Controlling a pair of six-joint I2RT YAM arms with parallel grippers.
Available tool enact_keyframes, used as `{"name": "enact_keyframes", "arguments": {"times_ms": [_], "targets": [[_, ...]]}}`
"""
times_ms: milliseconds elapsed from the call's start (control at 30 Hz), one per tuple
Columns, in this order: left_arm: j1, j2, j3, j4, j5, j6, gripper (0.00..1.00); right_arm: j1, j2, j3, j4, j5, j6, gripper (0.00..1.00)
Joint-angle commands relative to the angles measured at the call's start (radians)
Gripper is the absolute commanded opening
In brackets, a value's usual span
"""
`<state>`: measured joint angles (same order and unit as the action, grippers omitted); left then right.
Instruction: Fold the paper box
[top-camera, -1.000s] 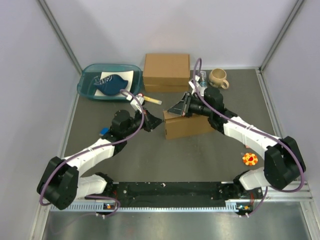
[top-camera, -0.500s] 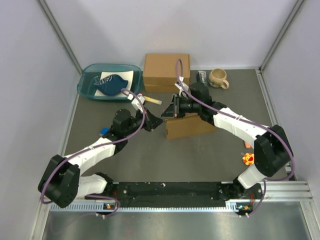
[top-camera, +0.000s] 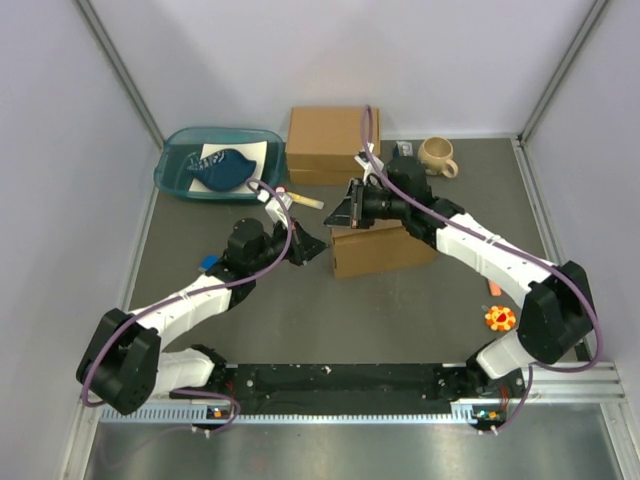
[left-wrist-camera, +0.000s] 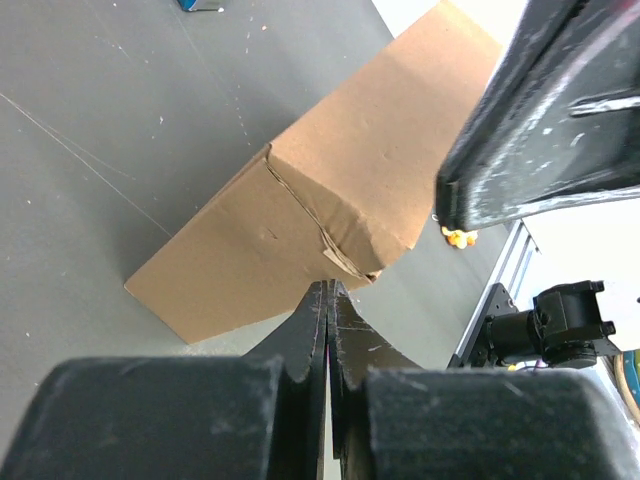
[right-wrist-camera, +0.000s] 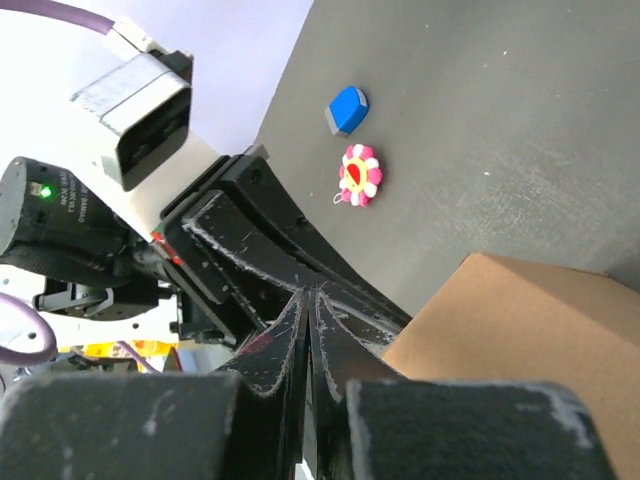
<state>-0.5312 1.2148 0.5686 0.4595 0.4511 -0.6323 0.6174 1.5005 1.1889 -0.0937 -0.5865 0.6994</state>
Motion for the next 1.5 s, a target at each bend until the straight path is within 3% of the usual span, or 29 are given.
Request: {"name": "enact_keyframes", "arguments": {"times_ms": [0,333,700,800,867,900,933,1033,1133,1333,1367,1400,1467], "targets": [[-0.003,-0.005,0.011,0.027,-0.005,0.013,0.0,0.01,-0.045,-0.003,0.003,0.019,-0.006,0.0],[-0.003,-0.004,0.013,0.027,-0.002,0.013,0.0,-0.01,-0.005,-0.17,-0.078,0.076,-0.061,0.0],[-0.003,-0.058,0.024,-0.03,-0.046,0.042,0.0,-0.038,-0.19,-0.026,-0.081,0.139,-0.054,0.0],[-0.001,-0.083,0.025,-0.051,-0.095,0.036,0.01,-0.074,-0.255,-0.006,-0.135,0.244,-0.075,0.0],[-0.001,-0.101,0.031,-0.056,-0.164,0.022,0.07,-0.103,-0.334,-0.014,-0.173,0.347,-0.121,0.07],[-0.001,-0.109,0.034,-0.061,-0.19,0.016,0.22,-0.117,-0.365,-0.023,-0.196,0.454,-0.132,0.11],[-0.001,-0.115,0.037,-0.058,-0.21,0.008,0.28,-0.134,-0.417,-0.05,-0.227,0.505,-0.147,0.23],[-0.001,-0.113,0.066,-0.045,-0.262,-0.015,0.47,-0.203,-0.474,-0.09,-0.309,0.664,-0.176,0.43],[-0.003,-0.072,0.108,-0.013,-0.256,-0.053,0.58,-0.289,-0.511,-0.142,-0.343,0.705,-0.186,0.55],[-0.009,0.031,0.111,0.109,-0.216,-0.165,0.65,-0.392,-0.522,-0.264,-0.33,0.738,-0.132,0.78],[-0.01,0.049,0.112,0.125,-0.216,-0.176,0.69,-0.4,-0.525,-0.278,-0.307,0.744,-0.121,0.8],[-0.013,0.057,0.116,0.126,-0.218,-0.179,0.83,-0.41,-0.528,-0.288,-0.298,0.745,-0.112,0.81],[-0.018,0.074,0.123,0.125,-0.221,-0.182,0.88,-0.436,-0.531,-0.313,-0.276,0.741,-0.087,0.83]]}}
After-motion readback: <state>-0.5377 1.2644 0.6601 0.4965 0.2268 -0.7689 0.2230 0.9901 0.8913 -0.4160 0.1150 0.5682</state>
